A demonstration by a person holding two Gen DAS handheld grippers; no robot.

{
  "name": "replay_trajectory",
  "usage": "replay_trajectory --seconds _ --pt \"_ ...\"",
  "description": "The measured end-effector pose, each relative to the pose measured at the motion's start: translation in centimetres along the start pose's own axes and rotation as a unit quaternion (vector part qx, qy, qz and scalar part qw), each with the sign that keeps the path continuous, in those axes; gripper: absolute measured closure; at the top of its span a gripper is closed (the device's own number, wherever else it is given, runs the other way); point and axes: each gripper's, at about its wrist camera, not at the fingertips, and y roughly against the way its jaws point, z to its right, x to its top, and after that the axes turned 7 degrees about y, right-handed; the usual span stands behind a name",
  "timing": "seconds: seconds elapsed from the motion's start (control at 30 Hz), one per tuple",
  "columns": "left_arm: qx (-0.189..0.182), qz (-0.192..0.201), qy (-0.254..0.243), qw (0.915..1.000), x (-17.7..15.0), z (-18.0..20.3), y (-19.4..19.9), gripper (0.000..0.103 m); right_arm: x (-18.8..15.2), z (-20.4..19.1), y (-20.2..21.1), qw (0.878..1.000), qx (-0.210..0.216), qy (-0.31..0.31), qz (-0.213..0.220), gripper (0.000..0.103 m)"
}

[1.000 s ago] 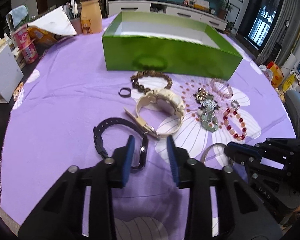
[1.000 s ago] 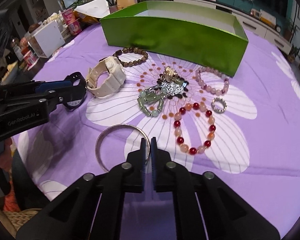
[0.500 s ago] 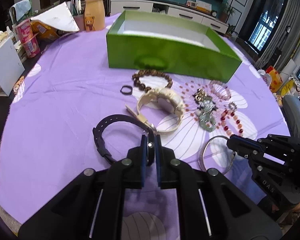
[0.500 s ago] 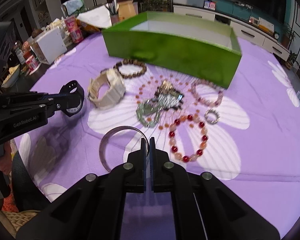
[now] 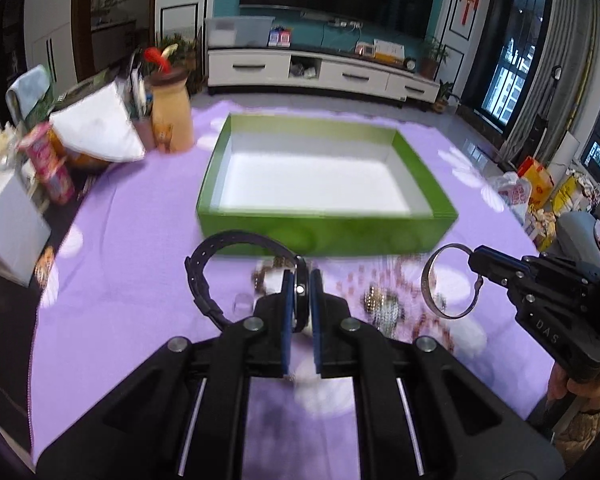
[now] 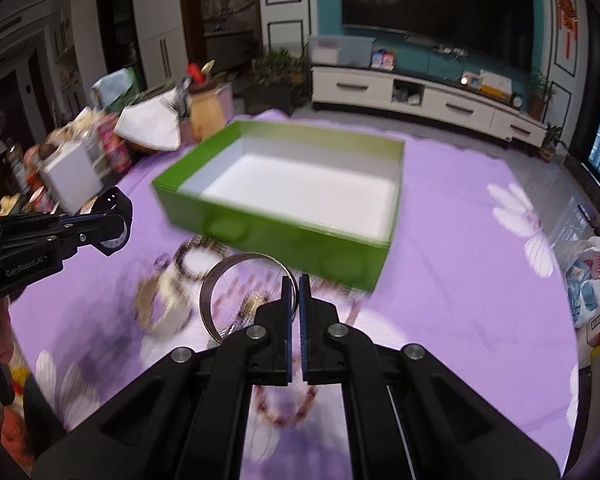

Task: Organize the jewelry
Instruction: 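Carry the band and bangle into the green box and open both tools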

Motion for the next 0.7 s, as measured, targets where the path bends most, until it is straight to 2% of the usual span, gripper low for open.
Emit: replay_trajectory --seconds 0.17,0.4,0.63,0.67,0.7 --pt "0.002 0.019 -0.004 0.9998 4.4 1.2 -2.6 0.095 3.0 1.8 -1.6 1.000 -0.019 -0.007 0.024 0.100" --pt "0.021 0.006 -0.001 0.9998 8.2 1.6 -7.9 0.095 6.3 3.8 -5.5 0.999 -0.041 -0.014 0.031 0.100" --pt "0.038 -0.034 0.012 0.9986 9.1 1.5 -12.9 0.094 6.9 5.0 -10.8 0.999 -0.028 -0.024 -0.020 0.099" --pt "0.039 -0.037 0.013 0.9985 9.0 1.4 -13.2 0.085 6.7 5.1 -11.3 0.999 -0.028 -0.026 -0.025 0.099" --pt "0.041 -0.041 0.014 0.9982 9.0 1.3 -13.6 0.075 6.5 5.1 -11.5 0.999 -0.032 -0.027 -0.029 0.089"
